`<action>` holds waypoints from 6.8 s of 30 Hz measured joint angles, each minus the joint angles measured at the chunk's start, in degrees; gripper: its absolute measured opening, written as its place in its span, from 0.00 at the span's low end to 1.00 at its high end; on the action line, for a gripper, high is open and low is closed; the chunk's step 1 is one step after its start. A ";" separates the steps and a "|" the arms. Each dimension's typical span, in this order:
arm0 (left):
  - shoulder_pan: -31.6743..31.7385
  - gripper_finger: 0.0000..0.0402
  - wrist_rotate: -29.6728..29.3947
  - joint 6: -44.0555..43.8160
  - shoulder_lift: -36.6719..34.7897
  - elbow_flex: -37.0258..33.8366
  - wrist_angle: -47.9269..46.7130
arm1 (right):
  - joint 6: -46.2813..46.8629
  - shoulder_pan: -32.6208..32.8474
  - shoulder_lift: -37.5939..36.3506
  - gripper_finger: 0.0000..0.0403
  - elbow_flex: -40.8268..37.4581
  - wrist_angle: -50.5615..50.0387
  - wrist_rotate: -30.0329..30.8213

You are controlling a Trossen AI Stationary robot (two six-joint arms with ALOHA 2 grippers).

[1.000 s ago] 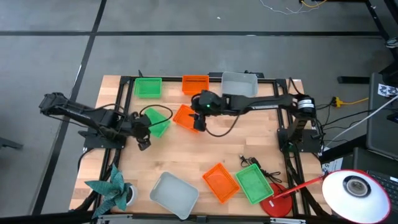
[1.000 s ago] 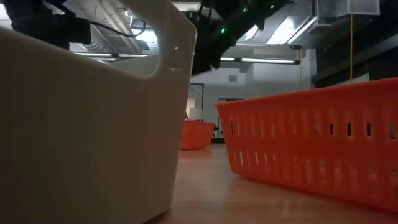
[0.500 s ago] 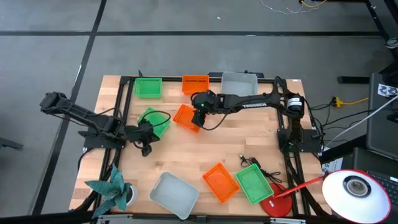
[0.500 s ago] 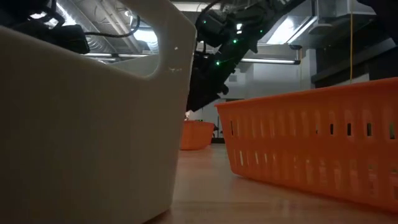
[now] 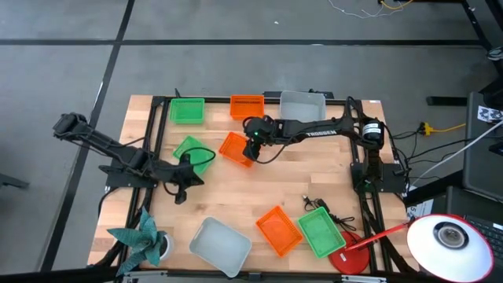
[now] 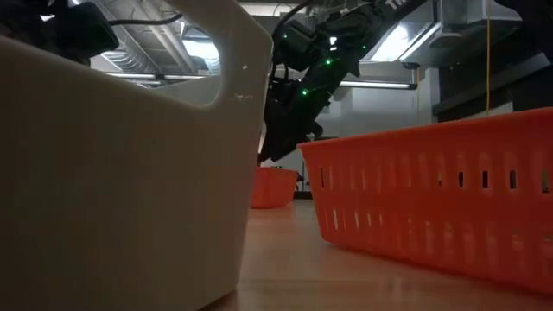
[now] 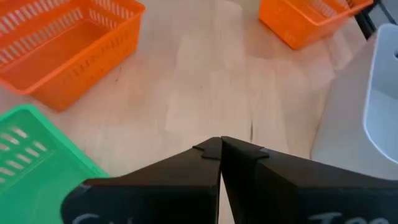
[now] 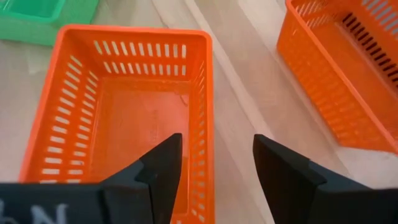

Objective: Stack baskets by color
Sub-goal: Stack the middle orange bin on top of the top orange bin

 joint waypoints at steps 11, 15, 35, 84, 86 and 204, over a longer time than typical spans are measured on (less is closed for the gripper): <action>-1.83 0.00 0.01 2.29 0.02 -3.79 6.39 | 1.55 0.00 3.32 0.49 -0.15 0.50 0.00; -1.97 0.00 0.00 2.35 0.02 -8.26 16.61 | 2.71 0.00 4.02 0.49 -0.13 2.36 0.00; -1.92 0.00 -0.49 4.39 0.02 -10.69 20.98 | -1.52 0.50 6.91 0.03 0.57 2.21 -0.78; -1.88 0.00 -2.70 7.92 0.02 -10.75 21.73 | -42.32 -30.74 15.23 0.00 31.93 -13.53 -33.17; -1.88 0.00 -2.70 8.31 0.02 -10.75 21.75 | -42.37 -30.68 15.46 0.00 31.93 -13.68 -32.27; -1.88 0.00 -3.99 11.26 0.04 -10.73 21.73 | -37.59 -13.05 13.66 0.13 24.30 -17.55 -15.15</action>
